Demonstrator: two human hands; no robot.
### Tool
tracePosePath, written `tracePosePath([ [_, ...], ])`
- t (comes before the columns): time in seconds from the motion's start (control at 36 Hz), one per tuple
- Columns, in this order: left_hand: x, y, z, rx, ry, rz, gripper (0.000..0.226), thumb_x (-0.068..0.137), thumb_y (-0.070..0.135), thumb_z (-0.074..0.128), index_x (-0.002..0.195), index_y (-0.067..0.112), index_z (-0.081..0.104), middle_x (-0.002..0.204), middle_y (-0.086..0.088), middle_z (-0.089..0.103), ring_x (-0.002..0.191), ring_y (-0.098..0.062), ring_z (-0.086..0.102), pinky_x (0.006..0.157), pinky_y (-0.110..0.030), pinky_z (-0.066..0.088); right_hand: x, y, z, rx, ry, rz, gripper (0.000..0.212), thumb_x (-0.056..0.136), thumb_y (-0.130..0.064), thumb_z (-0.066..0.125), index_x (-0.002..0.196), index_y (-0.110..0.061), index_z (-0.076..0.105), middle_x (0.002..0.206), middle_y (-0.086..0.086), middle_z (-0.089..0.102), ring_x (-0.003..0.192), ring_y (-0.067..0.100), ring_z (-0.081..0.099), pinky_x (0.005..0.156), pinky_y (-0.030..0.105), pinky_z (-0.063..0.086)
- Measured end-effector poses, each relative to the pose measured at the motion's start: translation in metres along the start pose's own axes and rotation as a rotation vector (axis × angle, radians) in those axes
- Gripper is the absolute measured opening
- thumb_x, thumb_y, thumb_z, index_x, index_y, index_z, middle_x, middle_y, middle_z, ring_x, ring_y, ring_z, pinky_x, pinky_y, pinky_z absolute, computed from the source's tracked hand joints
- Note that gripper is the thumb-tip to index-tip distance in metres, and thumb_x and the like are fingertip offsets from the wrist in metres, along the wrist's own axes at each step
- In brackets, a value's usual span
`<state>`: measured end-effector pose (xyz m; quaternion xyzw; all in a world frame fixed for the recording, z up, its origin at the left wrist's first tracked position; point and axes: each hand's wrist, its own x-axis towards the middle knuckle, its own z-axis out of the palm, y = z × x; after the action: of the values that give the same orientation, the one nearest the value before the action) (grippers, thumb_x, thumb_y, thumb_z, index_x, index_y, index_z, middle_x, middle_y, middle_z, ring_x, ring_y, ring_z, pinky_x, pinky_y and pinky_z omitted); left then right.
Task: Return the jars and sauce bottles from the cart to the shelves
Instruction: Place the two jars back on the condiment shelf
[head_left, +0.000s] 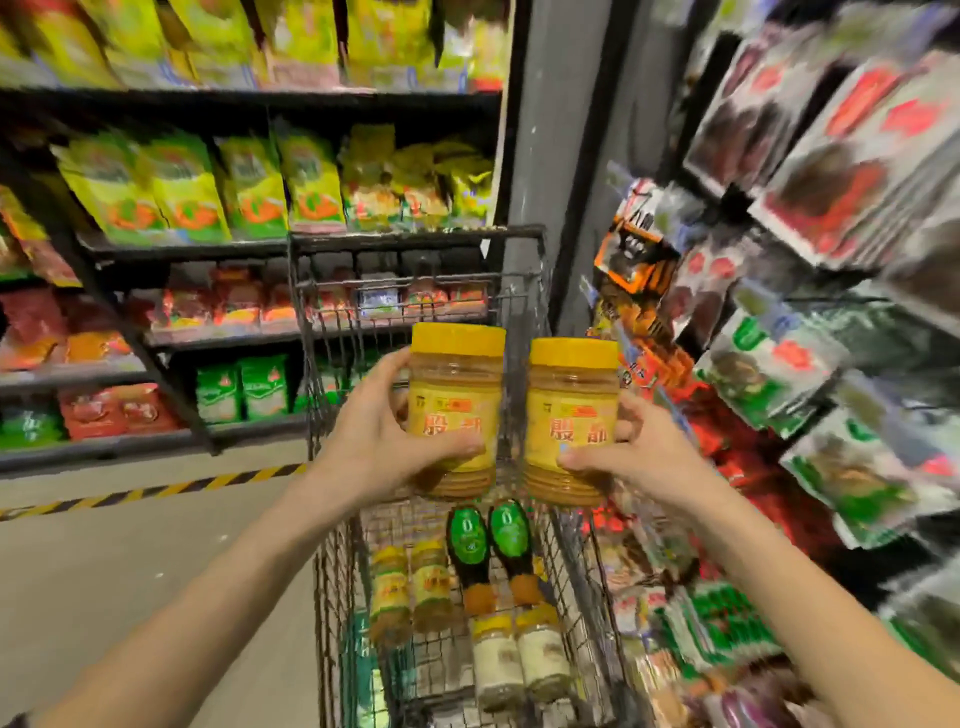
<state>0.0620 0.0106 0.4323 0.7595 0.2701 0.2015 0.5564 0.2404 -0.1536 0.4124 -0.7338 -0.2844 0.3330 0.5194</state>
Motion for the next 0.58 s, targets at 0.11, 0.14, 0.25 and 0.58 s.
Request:
tracePosePath([
  [0.11, 0.01, 0.032, 0.009, 0.002, -0.132, 0.174, 0.085, 0.054, 0.021, 0.088, 0.126, 0.021, 0.043, 0.099, 0.009, 0.065, 0.079, 0.008, 0.065, 0.074, -0.018, 0.055, -0.058, -0.028, -0.017, 0.013, 0.23, -0.058, 0.047, 0.062, 0.008, 0.078, 0.09, -0.022, 0.055, 0.082, -0.001, 0.07, 0.056, -0.003, 0.067, 0.05, 0.011, 0.05],
  [0.14, 0.01, 0.04, 0.013, -0.025, -0.175, 0.213, 0.079, 0.059, 0.01, 0.085, 0.124, 0.019, 0.043, 0.095, 0.01, 0.063, 0.071, 0.009, 0.064, 0.069, -0.014, 0.055, -0.075, -0.032, -0.019, 0.006, 0.292, -0.073, 0.048, 0.06, 0.005, 0.08, 0.09, -0.023, 0.056, 0.084, 0.0, 0.07, 0.058, -0.003, 0.067, 0.052, 0.011, 0.051],
  [0.25, 0.003, 0.069, 0.033, -0.078, -0.329, 0.384, 0.071, 0.059, -0.004, 0.08, 0.118, 0.018, 0.047, 0.095, 0.008, 0.064, 0.069, 0.009, 0.064, 0.063, -0.009, 0.052, -0.146, -0.044, -0.023, 0.001, 0.543, -0.11, 0.05, 0.058, 0.006, 0.082, 0.081, -0.027, 0.053, 0.072, -0.014, 0.067, 0.056, -0.009, 0.064, 0.052, 0.007, 0.048],
  [0.58, -0.12, 0.151, 0.135, -0.214, -0.882, 0.67, 0.096, 0.046, 0.034, 0.089, 0.13, 0.021, 0.043, 0.102, 0.01, 0.064, 0.085, 0.007, 0.064, 0.07, -0.014, 0.055, -0.395, -0.056, 0.002, -0.089, 1.193, -0.068, 0.061, 0.047, -0.018, 0.085, 0.102, -0.023, 0.059, 0.091, -0.007, 0.071, 0.077, 0.002, 0.069, 0.066, 0.016, 0.054],
])
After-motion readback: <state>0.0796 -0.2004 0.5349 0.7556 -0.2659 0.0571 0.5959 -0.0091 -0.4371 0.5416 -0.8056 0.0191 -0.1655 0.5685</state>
